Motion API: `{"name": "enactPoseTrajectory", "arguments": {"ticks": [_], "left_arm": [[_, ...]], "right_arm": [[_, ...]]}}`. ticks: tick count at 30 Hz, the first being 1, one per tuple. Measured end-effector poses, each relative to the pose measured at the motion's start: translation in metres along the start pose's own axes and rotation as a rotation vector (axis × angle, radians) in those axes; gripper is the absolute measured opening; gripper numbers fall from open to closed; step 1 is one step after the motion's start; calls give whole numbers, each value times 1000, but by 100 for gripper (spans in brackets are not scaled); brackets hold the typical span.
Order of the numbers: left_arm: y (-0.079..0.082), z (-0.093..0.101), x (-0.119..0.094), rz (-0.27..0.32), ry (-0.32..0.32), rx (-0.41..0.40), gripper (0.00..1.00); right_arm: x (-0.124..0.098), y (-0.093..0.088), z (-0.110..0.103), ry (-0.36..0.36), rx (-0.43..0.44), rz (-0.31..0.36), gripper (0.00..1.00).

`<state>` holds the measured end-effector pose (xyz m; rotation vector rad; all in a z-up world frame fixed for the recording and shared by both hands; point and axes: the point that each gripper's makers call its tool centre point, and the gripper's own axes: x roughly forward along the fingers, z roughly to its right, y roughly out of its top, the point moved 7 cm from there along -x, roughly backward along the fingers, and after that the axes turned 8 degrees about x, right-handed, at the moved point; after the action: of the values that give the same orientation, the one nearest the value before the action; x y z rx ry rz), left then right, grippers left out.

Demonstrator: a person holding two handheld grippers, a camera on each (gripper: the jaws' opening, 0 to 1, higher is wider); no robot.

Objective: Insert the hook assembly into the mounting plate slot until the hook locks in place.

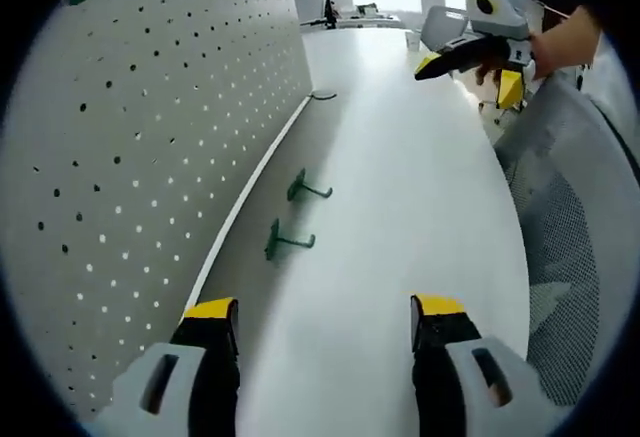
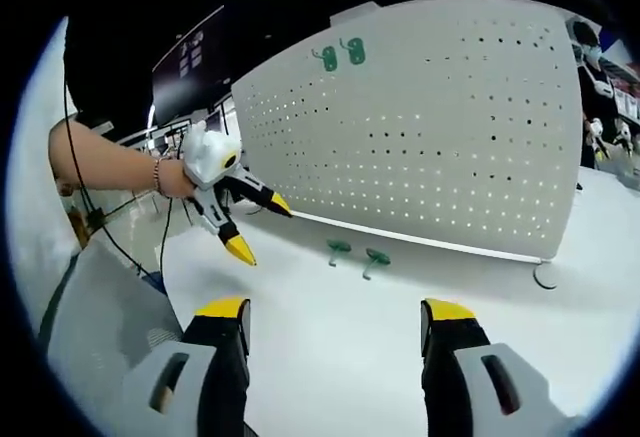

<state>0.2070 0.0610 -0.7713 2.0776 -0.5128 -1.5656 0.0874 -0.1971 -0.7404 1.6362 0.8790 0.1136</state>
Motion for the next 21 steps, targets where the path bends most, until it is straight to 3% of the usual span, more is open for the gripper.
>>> {"name": "enactPoseTrajectory", "arguments": {"ticks": [21], "left_arm": [[11,-13,22,-30,-62,67,71]], "right_arm": [[-6,-6,2,-9,-3,-24,67]]}}
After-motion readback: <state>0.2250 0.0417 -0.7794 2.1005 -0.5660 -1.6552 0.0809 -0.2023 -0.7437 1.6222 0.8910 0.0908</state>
